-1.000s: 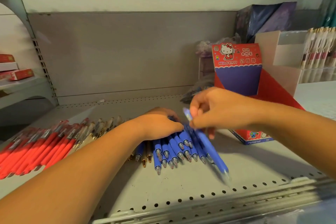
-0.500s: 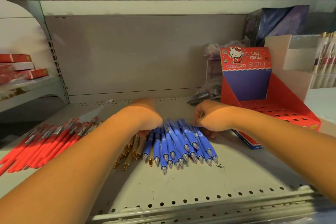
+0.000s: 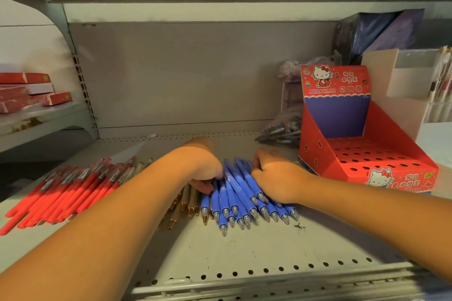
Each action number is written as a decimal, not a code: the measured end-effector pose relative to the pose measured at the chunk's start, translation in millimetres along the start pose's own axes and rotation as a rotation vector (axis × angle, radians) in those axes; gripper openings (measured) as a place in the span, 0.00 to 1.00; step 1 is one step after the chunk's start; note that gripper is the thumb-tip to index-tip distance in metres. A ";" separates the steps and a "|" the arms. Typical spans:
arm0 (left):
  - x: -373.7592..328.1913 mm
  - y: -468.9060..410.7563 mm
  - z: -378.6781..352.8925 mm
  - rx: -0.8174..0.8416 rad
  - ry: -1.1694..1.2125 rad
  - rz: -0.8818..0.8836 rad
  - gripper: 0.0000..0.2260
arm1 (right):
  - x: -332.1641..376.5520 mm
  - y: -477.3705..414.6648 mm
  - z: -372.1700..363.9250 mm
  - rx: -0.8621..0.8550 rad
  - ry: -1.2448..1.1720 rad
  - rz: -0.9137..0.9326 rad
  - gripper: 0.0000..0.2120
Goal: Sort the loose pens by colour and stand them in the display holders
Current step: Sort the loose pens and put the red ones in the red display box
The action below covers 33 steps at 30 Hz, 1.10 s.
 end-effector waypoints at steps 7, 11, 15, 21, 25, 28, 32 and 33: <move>-14.1 -12.0 -12.5 -0.199 -0.247 -0.348 0.18 | 3.3 9.6 7.5 0.159 -0.163 0.121 0.19; -1.4 -26.4 -26.3 -0.114 -0.218 -0.365 0.19 | 7.4 37.2 5.8 0.361 -0.078 0.355 0.34; 1.4 -31.9 -32.0 -0.069 -0.222 -0.341 0.21 | 10.5 40.2 -5.4 0.277 0.050 0.404 0.55; 0.6 -35.9 -33.7 -0.109 -0.136 -0.340 0.21 | 13.4 31.4 -14.6 0.184 0.007 0.362 0.52; -0.1 -33.6 -32.3 -0.126 -0.129 -0.338 0.20 | 13.9 26.0 -13.9 0.210 -0.010 0.372 0.54; -2.7 -27.0 -22.3 -0.172 -0.136 -0.330 0.21 | 15.1 26.3 -6.6 0.279 -0.052 0.377 0.53; 6.2 -4.0 12.7 -0.304 -0.104 -0.310 0.15 | 19.5 33.1 11.0 0.322 0.026 0.403 0.44; 14.6 3.4 21.8 -0.326 -0.092 -0.287 0.12 | 22.2 35.2 13.7 0.340 0.041 0.419 0.43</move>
Point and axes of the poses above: each hand's wrist, its own y-axis away from the middle knuckle, its own z-axis out of the back of the hand, x = y × z, the point moved 4 cm from there along -y, towards the middle knuckle, and after that the axes turned 7 degrees about -z, right-handed, at the moved point
